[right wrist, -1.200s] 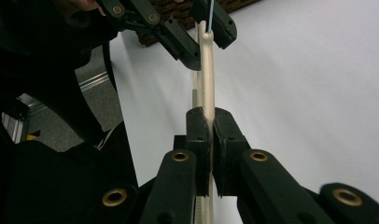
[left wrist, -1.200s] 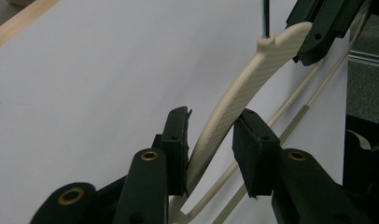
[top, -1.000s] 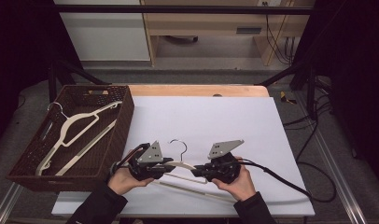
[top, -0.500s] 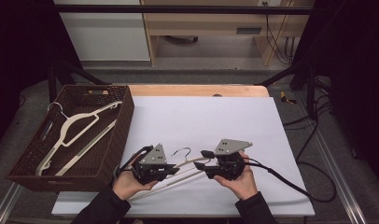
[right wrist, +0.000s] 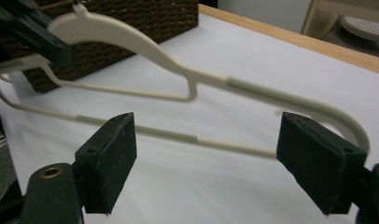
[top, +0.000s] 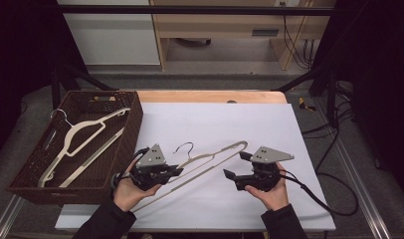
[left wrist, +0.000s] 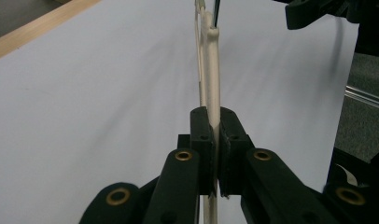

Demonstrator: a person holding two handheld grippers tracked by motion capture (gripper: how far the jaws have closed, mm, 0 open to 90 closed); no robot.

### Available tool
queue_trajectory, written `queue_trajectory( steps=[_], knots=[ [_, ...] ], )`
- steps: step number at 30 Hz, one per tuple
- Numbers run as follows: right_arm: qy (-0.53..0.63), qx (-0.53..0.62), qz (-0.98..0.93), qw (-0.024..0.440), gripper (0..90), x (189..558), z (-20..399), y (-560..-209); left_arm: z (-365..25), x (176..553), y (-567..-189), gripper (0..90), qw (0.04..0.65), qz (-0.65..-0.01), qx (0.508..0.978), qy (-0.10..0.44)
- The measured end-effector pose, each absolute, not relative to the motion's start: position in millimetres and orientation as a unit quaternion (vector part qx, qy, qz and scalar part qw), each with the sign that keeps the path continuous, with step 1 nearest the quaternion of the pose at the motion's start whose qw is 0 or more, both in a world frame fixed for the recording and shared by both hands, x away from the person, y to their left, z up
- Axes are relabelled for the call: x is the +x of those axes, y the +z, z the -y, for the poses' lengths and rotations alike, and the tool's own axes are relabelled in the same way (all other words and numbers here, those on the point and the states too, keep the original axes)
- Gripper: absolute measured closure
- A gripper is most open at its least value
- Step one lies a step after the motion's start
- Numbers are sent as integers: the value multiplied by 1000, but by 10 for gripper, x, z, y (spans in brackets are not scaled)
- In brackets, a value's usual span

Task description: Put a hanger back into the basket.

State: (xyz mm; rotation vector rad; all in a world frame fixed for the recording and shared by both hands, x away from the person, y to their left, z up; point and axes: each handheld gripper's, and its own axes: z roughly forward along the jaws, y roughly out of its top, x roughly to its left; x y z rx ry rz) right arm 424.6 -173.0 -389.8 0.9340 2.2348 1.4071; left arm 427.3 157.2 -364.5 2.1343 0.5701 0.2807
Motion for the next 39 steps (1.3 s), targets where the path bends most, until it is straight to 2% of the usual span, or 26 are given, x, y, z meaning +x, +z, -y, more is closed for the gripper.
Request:
queue_trajectory(
  steps=[16,29,39],
  knots=[
    [496,385,-748,213,33,4146,2140,-3973,-1805,4245,-3093,864,476,-245,832,144],
    [485,403,-746,215,23,4103,2271,-4026,-2164,4332,-2569,864,478,-249,823,178],
    [481,402,-750,212,25,4113,2262,-4046,-2587,4560,-2453,863,471,-262,818,204]
  ],
)
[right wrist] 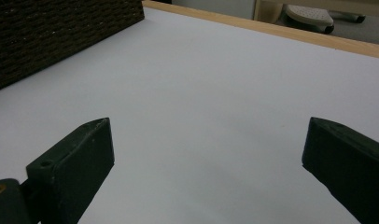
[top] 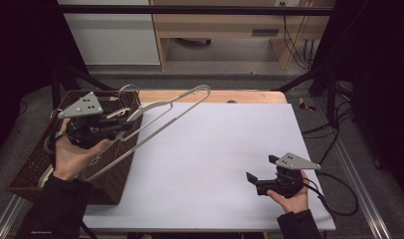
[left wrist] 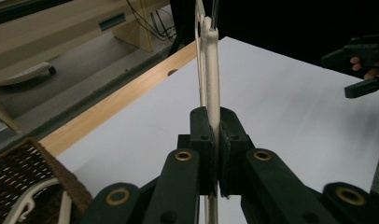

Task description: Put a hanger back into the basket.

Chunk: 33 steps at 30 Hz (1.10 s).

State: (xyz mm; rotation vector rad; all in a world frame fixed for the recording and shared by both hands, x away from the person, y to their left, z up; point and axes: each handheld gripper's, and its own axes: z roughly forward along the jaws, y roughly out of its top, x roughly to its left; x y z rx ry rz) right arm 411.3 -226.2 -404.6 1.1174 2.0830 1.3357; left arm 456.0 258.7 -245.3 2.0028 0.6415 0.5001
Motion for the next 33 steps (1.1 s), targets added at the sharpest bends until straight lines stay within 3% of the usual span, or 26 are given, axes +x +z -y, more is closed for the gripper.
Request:
queue_trajectory(
  steps=[33],
  knots=[
    [477,406,-752,206,26,4131,2249,-4074,-4073,4973,-2776,862,441,-380,780,228]
  ],
)
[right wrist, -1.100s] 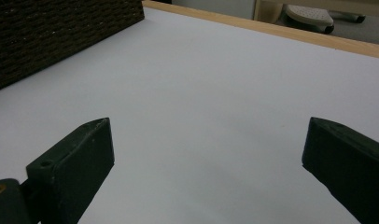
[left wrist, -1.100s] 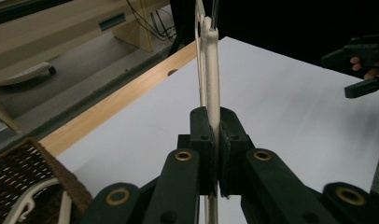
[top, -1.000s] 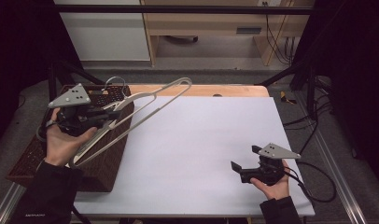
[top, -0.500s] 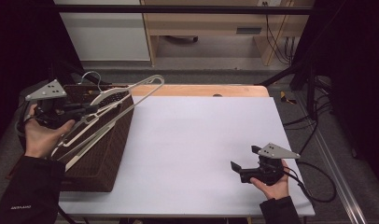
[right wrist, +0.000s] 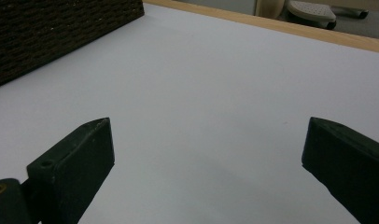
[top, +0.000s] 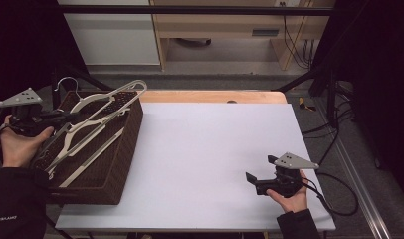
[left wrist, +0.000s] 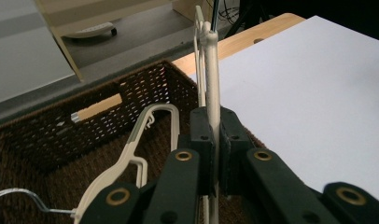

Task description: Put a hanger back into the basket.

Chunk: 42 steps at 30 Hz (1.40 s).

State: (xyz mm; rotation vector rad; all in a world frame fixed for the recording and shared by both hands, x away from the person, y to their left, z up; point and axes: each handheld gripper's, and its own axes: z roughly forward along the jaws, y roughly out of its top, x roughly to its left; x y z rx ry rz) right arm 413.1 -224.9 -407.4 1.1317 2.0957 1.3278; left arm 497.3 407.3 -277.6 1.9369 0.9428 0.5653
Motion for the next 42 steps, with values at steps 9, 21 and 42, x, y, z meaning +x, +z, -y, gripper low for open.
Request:
queue_trajectory(
  steps=[9,21,42],
  knots=[
    [475,405,-754,206,26,4138,2254,-4079,-4283,4968,-2894,862,431,-390,781,230],
    [473,404,-756,204,27,4142,2244,-4089,-4428,4971,-3075,862,421,-419,774,220],
    [474,400,-759,197,24,4137,2224,-4075,-4303,5077,-3723,837,375,-505,763,150]
  ],
)
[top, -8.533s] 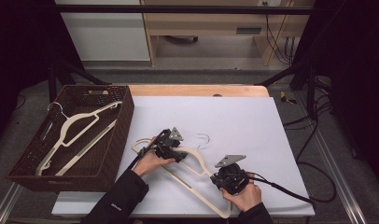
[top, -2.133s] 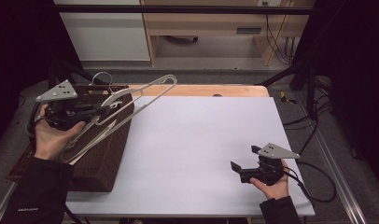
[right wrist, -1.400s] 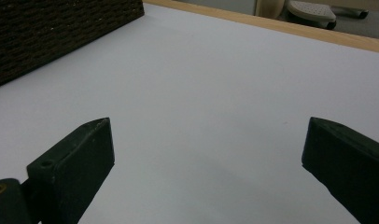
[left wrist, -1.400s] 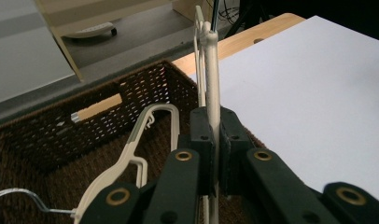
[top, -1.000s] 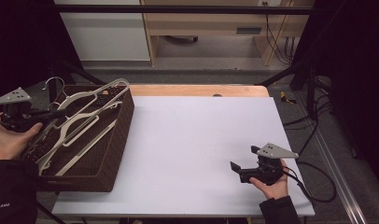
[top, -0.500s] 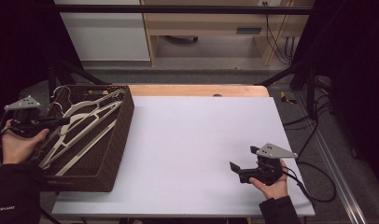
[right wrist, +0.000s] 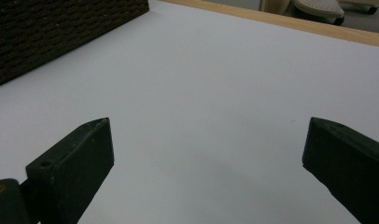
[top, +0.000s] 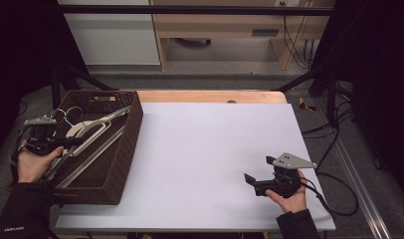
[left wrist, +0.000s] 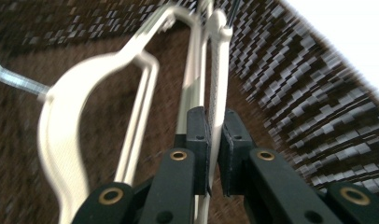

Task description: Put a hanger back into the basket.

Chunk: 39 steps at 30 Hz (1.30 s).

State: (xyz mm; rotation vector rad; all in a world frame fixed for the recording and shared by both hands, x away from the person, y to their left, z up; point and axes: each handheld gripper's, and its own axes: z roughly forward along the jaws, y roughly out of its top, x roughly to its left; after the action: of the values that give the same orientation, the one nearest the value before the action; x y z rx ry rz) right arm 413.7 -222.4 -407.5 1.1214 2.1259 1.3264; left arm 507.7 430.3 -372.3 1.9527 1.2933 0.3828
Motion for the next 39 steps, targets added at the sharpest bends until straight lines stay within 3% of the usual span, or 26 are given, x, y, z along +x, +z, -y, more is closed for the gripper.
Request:
queue_trajectory(
  steps=[6,8,12,26,39],
  knots=[
    [472,403,-758,198,23,4139,2222,-4077,-4339,5082,-3749,809,346,-525,755,187],
    [472,401,-759,199,22,4139,2223,-4078,-4337,5066,-3732,724,336,-532,749,208],
    [472,404,-758,199,21,4133,2225,-4075,-4363,4987,-3681,643,342,-537,736,232],
    [475,401,-756,202,21,4131,2238,-4070,-4014,4563,-3437,410,455,-467,713,258],
    [492,396,-745,214,7,4103,2274,-4032,-3332,4247,-3461,138,531,-370,730,219]
  ],
)
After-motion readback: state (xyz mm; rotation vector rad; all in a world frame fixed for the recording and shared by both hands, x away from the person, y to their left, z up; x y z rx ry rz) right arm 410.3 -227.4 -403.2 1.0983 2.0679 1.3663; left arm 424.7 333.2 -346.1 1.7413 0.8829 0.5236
